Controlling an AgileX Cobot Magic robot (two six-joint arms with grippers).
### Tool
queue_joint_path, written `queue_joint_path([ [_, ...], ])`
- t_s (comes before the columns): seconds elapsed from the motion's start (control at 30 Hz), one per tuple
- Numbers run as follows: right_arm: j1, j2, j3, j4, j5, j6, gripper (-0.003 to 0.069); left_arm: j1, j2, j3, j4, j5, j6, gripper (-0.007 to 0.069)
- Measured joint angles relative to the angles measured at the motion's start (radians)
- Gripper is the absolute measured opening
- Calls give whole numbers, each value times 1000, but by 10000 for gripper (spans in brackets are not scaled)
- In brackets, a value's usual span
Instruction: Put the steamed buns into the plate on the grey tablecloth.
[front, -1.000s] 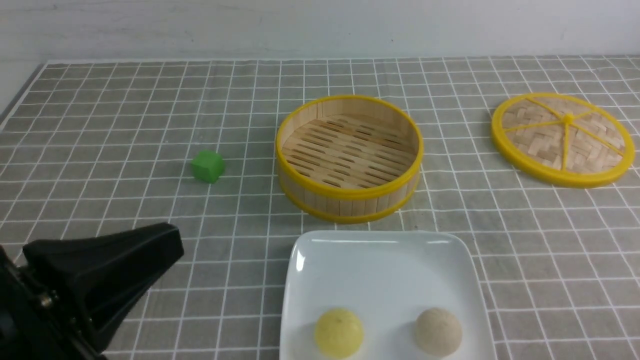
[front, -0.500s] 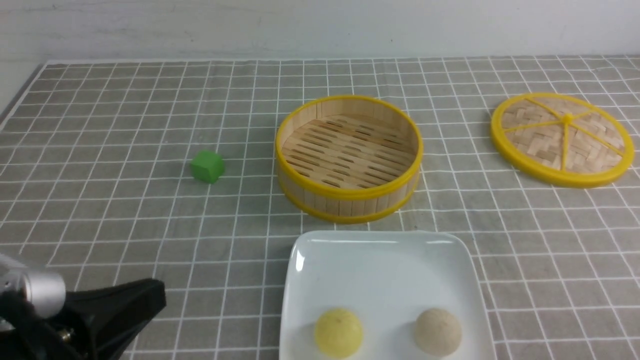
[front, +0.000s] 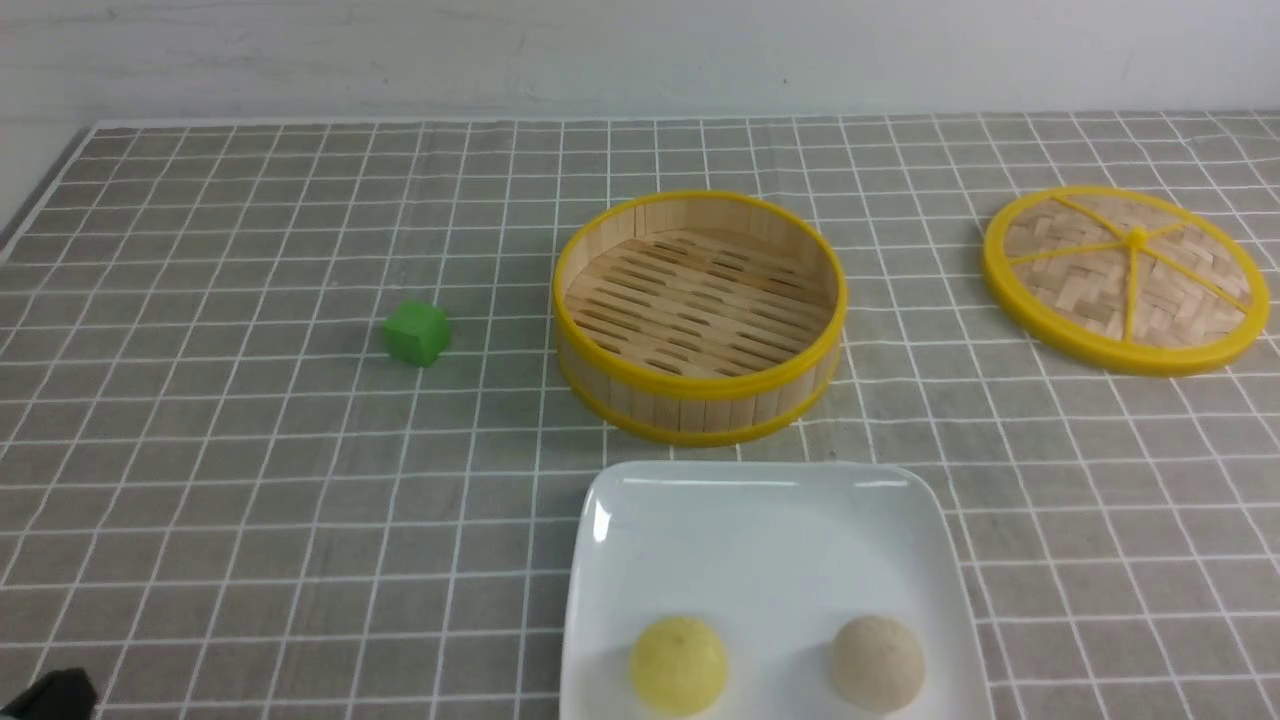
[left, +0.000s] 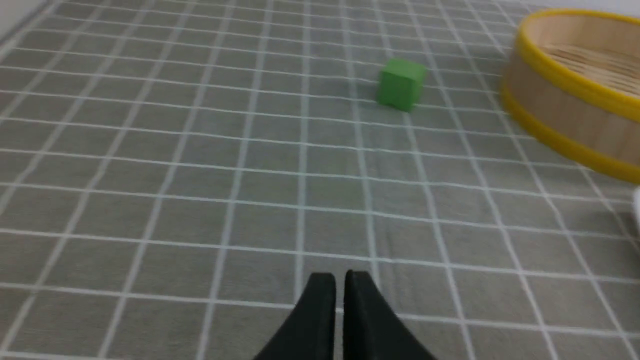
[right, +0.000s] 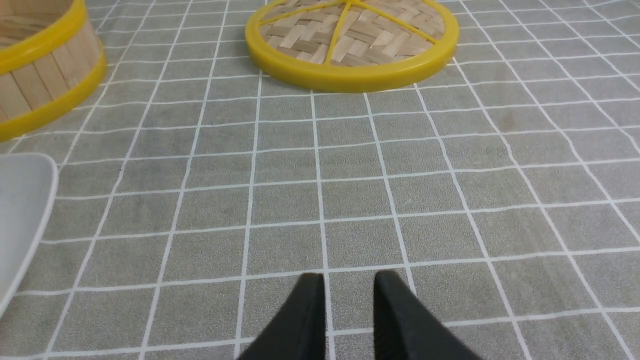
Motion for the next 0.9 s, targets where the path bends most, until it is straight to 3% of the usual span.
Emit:
queue_joint_path([
  [0.17, 0, 0, 0, 0, 0, 0, 178, 62, -17, 1, 30, 43, 2, 54],
  [0.43, 0, 0, 0, 0, 0, 0, 188, -14, -18, 0, 50, 89, 2, 61],
  [0.9, 0, 0, 0, 0, 0, 0, 207, -19, -18, 0, 54, 90, 2, 66],
])
